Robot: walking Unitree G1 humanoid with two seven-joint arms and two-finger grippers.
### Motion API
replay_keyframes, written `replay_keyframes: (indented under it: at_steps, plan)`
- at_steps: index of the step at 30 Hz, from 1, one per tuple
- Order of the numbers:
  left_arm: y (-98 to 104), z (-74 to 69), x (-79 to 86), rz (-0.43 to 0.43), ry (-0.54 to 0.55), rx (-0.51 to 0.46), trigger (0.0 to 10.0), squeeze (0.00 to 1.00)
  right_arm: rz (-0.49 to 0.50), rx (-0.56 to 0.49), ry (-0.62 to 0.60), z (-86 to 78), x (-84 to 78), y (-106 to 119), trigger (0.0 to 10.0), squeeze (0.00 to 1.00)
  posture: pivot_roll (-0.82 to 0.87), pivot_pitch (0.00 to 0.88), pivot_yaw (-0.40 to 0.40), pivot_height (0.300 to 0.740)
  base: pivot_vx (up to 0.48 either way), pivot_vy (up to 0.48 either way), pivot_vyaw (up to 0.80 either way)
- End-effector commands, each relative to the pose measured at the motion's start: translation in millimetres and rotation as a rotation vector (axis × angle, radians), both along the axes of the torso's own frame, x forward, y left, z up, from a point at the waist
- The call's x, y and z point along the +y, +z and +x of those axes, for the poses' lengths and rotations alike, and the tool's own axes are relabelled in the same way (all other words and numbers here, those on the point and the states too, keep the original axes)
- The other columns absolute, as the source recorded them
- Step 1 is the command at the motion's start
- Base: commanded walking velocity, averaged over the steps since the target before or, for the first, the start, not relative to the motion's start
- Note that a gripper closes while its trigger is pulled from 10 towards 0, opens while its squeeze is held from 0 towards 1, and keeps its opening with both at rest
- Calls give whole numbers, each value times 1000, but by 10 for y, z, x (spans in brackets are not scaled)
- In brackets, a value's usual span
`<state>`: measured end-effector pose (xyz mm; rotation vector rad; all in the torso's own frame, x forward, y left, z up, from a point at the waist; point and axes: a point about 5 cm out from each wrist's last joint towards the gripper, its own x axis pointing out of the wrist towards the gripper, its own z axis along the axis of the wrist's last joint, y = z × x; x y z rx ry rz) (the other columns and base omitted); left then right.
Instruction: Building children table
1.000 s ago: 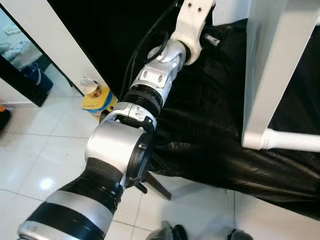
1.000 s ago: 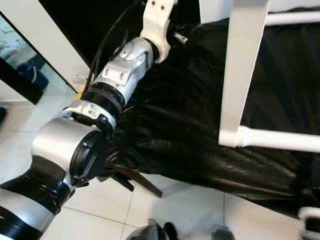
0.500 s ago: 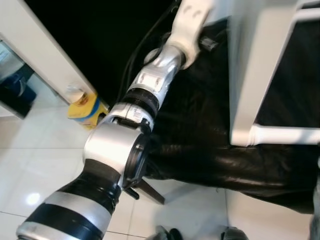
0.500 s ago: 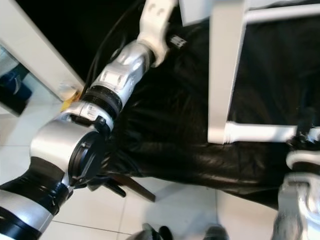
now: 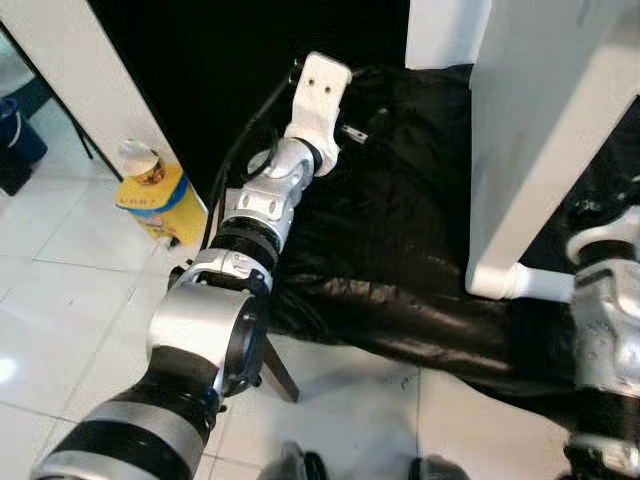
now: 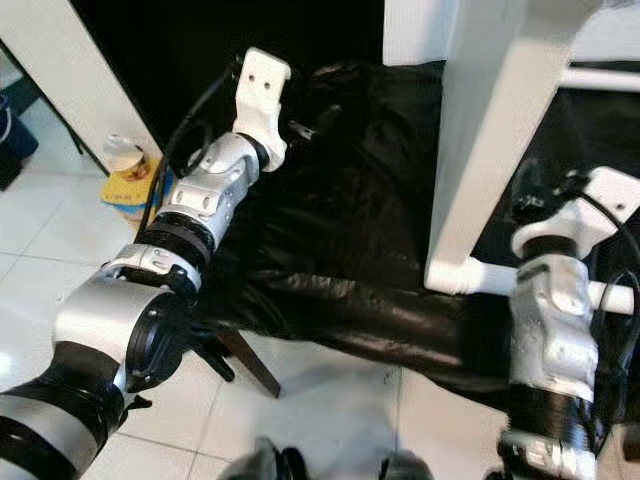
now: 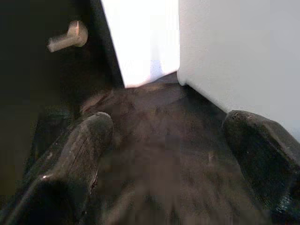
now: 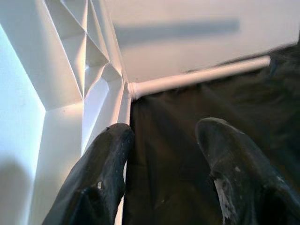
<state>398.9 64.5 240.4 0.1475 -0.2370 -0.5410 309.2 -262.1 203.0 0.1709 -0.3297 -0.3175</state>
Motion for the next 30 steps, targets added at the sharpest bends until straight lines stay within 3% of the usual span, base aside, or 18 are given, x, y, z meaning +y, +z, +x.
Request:
replay_keyframes:
  at_steps: [1, 4, 6, 11, 17, 26, 30]
  plan:
    - [-94, -7, 76, 16, 49, 12, 10000, 0, -21, 18, -1, 25, 0, -56, 10000, 0, -10, 42, -20, 740, 0, 0, 0]
    - [-242, -78, 136, 4, 57, 10, 10000, 0, -41, 43, -17, 66, -7, -138, 10000, 0, -1, 40, -27, 740, 0, 0, 0]
    - [-453, -191, 209, -45, 75, 27, 10000, 0, -79, 77, -49, 98, -28, -248, 10000, 0, 11, 35, -38, 740, 0, 0, 0]
    - [-722, -355, 281, -112, 116, 54, 10000, 0, -109, 112, -57, 110, -20, -394, 10000, 0, 21, 24, -56, 740, 0, 0, 0]
    - [-945, -536, 386, -184, 192, 68, 10000, 0, -120, 159, -61, 82, 9, -640, 10000, 0, 25, 19, -62, 740, 0, 0, 0]
    - [-1082, -655, 483, -174, 258, 73, 10000, 0, -113, 195, -103, 3, -1, -843, 10000, 0, 30, 13, -63, 740, 0, 0, 0]
    - [-1092, -707, 520, -225, 273, 86, 10000, 0, -116, 214, -152, -115, -27, -919, 10000, 0, 37, 11, -69, 740, 0, 0, 0]
